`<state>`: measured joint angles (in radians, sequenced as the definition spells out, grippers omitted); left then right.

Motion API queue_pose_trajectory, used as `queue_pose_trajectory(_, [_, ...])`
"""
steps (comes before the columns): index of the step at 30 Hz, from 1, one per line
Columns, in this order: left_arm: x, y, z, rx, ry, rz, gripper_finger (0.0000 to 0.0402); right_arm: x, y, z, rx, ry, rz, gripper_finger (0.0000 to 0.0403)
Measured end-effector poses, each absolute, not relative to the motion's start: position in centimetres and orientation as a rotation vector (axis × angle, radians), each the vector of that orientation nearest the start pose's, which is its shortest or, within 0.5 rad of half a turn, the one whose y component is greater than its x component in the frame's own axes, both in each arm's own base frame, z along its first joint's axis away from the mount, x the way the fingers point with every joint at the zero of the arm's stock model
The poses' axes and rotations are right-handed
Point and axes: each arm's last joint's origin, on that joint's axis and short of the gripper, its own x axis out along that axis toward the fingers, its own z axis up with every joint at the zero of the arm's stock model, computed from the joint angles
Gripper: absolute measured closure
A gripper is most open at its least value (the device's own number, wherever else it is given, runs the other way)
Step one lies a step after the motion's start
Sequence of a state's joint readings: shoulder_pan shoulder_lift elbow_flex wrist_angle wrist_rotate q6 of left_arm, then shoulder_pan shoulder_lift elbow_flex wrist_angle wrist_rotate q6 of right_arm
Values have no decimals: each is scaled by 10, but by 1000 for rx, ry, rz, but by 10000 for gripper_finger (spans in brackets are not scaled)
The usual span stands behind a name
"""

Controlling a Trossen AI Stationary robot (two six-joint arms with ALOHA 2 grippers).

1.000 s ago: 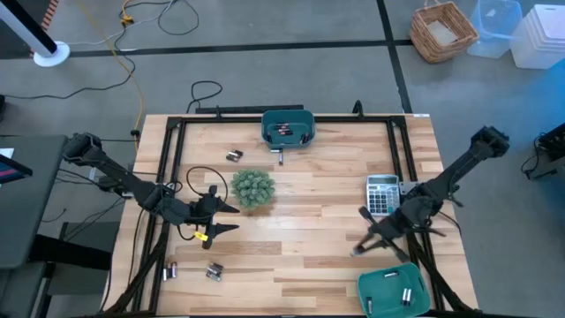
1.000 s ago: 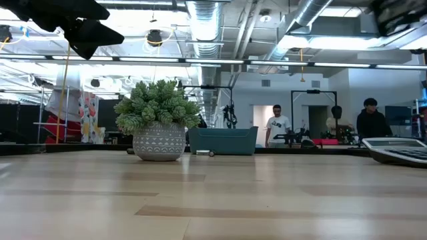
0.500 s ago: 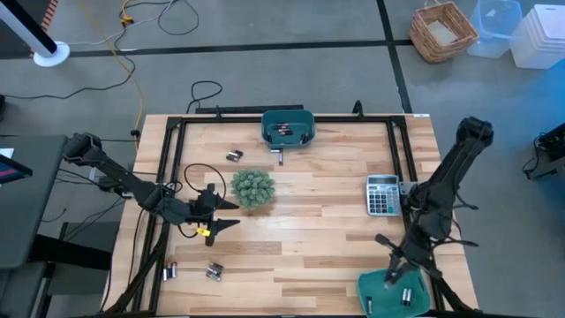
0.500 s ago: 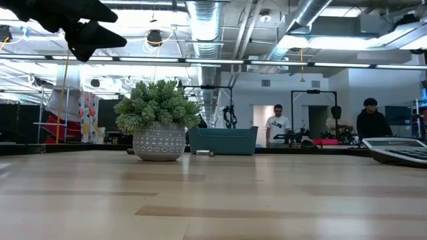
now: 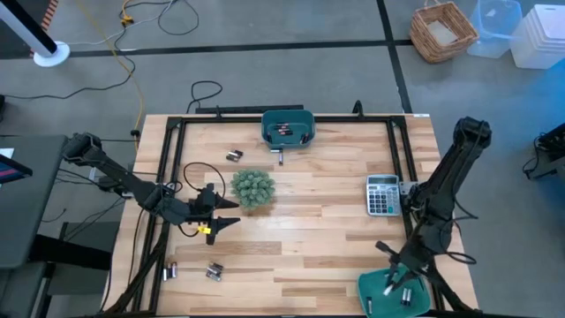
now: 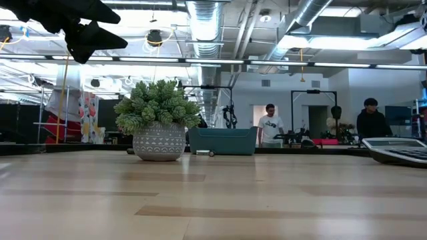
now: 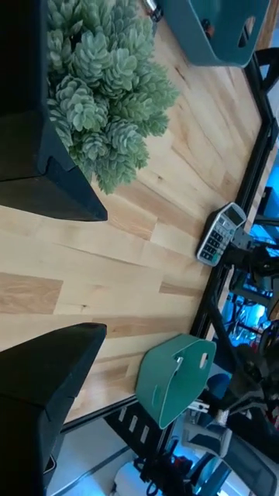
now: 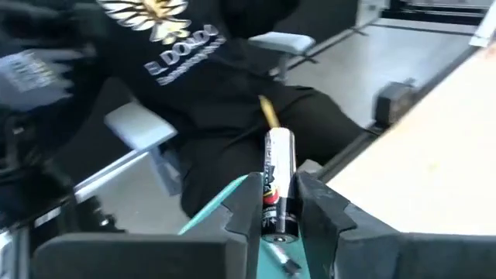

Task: Sort batteries
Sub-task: Put the silver battery into the green bin

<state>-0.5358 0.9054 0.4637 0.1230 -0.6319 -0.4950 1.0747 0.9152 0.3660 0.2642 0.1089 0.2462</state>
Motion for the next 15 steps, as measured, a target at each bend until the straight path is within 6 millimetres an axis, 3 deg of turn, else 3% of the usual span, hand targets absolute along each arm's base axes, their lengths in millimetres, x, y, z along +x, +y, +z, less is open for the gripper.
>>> queue_pose_trajectory(10, [173,-83,232,-315,236,158,182,101,165,201,126,458,848,221])
queue_pose_trajectory(15, [173,-83,232,-324,236,156,182,104,162,203,115,438,832,201])
